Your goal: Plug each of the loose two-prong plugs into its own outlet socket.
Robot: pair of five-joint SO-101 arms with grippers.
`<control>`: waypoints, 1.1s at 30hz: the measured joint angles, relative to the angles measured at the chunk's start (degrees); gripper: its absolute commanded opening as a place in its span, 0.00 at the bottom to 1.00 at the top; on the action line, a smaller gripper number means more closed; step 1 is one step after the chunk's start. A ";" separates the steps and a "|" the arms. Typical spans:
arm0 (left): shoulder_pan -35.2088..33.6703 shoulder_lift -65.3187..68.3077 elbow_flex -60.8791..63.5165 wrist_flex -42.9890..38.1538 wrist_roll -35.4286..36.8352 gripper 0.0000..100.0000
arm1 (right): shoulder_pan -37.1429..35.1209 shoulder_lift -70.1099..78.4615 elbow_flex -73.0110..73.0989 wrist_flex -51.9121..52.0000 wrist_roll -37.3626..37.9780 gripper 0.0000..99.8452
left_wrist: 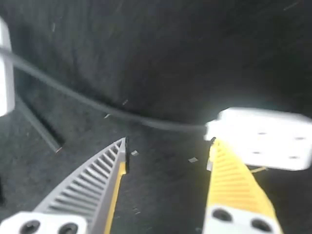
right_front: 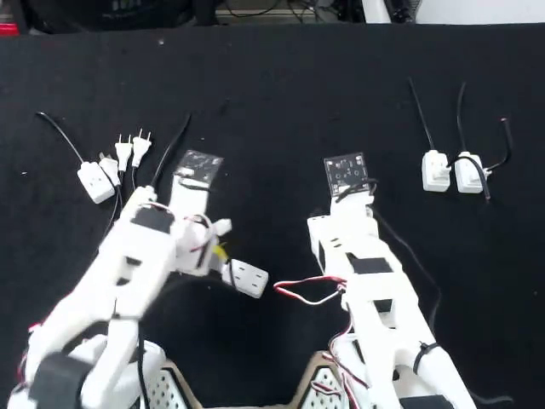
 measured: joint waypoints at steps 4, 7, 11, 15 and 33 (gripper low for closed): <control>-2.29 9.85 -2.37 0.00 -4.13 0.27 | 0.00 0.00 0.00 0.00 0.00 0.19; -1.23 14.77 -4.84 0.00 -4.31 0.27 | 0.00 0.00 0.00 0.00 0.00 0.19; 3.52 16.53 -7.56 0.09 -2.20 0.27 | 0.00 0.00 0.00 0.00 0.00 0.19; 9.58 16.62 -10.81 2.64 1.41 0.27 | 0.00 0.00 0.00 0.00 0.00 0.19; -0.35 20.40 -19.87 9.85 4.92 0.27 | 0.00 0.00 0.00 0.00 0.00 0.19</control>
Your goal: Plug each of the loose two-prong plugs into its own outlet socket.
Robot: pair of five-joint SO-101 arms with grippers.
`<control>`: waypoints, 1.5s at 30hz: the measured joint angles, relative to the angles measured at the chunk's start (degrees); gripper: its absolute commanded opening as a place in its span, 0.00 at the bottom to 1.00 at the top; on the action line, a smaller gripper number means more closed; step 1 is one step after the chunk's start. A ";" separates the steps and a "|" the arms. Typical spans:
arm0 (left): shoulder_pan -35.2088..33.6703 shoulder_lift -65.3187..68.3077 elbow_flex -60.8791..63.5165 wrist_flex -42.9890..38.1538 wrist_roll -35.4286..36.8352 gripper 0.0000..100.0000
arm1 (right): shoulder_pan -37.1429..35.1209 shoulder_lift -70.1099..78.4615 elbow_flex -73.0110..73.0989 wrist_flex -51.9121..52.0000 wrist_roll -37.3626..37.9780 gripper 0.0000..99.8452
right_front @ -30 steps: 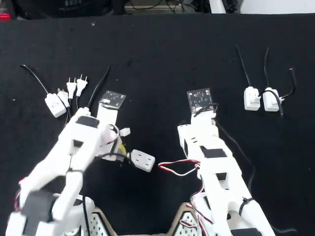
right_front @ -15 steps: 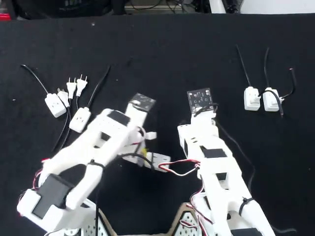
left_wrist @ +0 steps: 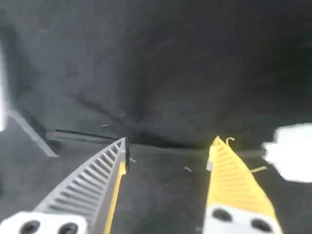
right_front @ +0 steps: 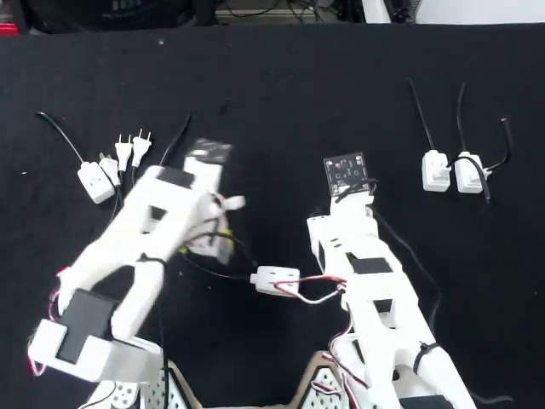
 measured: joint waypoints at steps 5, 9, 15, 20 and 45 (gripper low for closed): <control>-10.20 -0.44 -1.32 2.37 -5.27 0.27 | 0.00 0.00 0.00 0.00 0.00 0.19; -18.37 -1.32 -6.51 2.81 -7.56 0.27 | 0.00 0.00 0.00 0.00 0.00 0.19; -27.08 1.93 -17.41 0.62 -10.55 0.27 | 0.00 0.00 0.00 0.00 0.00 0.19; -27.08 11.34 -26.46 -1.41 -10.46 0.27 | 0.00 0.00 0.00 0.00 0.00 0.19; -31.82 43.52 -56.97 -4.75 -8.62 0.27 | 0.00 0.00 0.00 0.00 0.00 0.19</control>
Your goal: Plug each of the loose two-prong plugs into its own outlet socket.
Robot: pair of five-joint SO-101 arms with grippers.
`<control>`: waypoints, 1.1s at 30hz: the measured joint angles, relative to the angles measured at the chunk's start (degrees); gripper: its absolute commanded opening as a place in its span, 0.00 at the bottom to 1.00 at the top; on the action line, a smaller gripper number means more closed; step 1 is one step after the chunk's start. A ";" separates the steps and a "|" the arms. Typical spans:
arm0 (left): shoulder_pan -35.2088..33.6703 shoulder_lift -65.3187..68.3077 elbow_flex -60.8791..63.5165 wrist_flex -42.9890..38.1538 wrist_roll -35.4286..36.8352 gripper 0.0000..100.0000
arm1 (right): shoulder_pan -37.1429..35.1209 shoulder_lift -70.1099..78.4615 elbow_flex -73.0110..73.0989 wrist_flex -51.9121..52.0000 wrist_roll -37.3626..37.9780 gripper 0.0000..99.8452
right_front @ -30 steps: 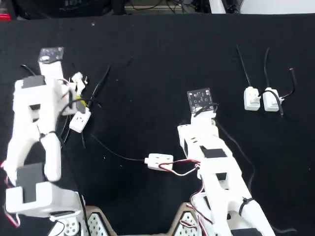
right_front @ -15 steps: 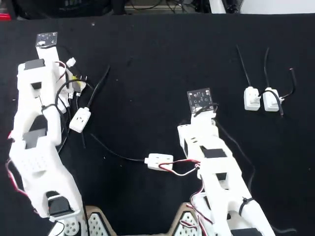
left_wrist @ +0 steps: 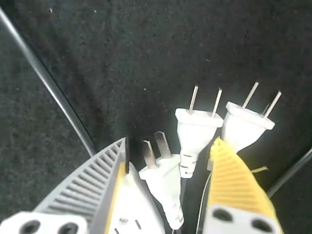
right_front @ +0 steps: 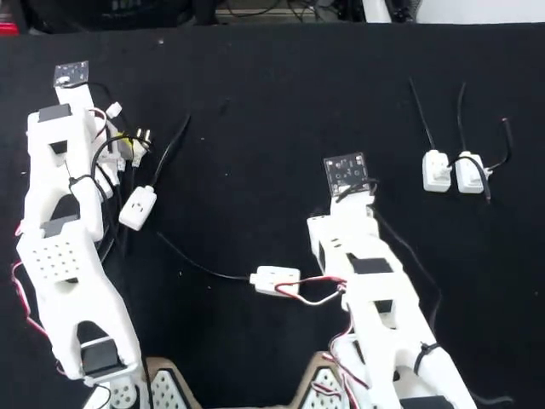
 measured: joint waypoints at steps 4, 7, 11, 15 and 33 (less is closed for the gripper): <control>0.00 0.00 0.00 0.09 0.00 0.16 | 0.00 0.00 0.00 0.00 0.00 0.19; 0.35 0.00 0.00 2.11 -0.09 0.04 | 0.00 0.00 0.00 0.00 0.00 0.19; 1.76 -0.35 -1.23 5.10 4.75 0.03 | 0.00 0.00 0.00 0.00 0.00 0.19; 2.81 0.00 -4.13 8.00 8.18 0.03 | 0.00 0.00 0.00 0.00 0.00 0.19; 6.95 0.26 -34.37 36.84 8.88 0.03 | 0.00 0.00 0.00 0.00 0.00 0.19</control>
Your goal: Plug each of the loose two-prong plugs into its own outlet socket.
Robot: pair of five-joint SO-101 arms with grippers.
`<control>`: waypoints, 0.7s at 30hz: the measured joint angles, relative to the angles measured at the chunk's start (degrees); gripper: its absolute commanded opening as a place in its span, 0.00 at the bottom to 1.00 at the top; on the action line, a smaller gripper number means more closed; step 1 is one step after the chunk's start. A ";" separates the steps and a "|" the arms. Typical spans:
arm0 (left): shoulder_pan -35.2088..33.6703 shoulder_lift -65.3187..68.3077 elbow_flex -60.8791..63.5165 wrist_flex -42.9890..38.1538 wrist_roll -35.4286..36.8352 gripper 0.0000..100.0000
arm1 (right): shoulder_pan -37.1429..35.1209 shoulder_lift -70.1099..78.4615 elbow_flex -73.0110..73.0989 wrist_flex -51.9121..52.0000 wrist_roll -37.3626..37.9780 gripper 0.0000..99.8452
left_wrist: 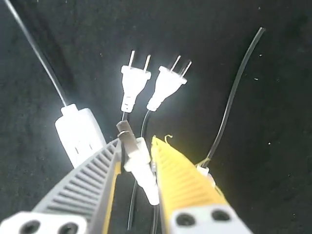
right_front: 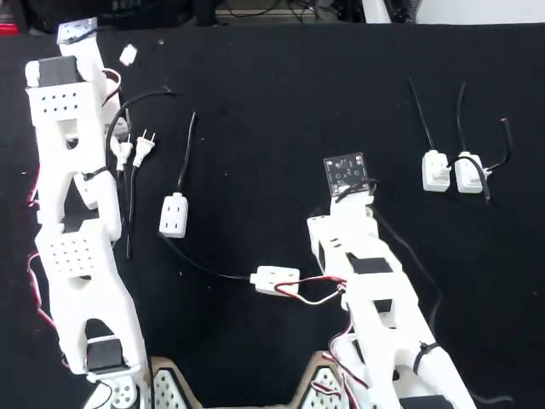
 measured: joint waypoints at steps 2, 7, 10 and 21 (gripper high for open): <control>0.00 -0.09 1.41 0.09 0.00 0.03 | 0.00 0.00 0.00 0.00 0.00 0.19; 1.05 -6.24 14.33 0.09 0.00 0.03 | 0.00 0.00 0.00 0.00 0.00 0.19; 3.25 -15.30 24.26 -0.79 -0.70 0.03 | 0.00 0.00 0.00 0.00 0.00 0.19; 17.32 -46.95 68.66 -18.81 -1.85 0.03 | 0.00 0.00 0.00 0.00 0.00 0.19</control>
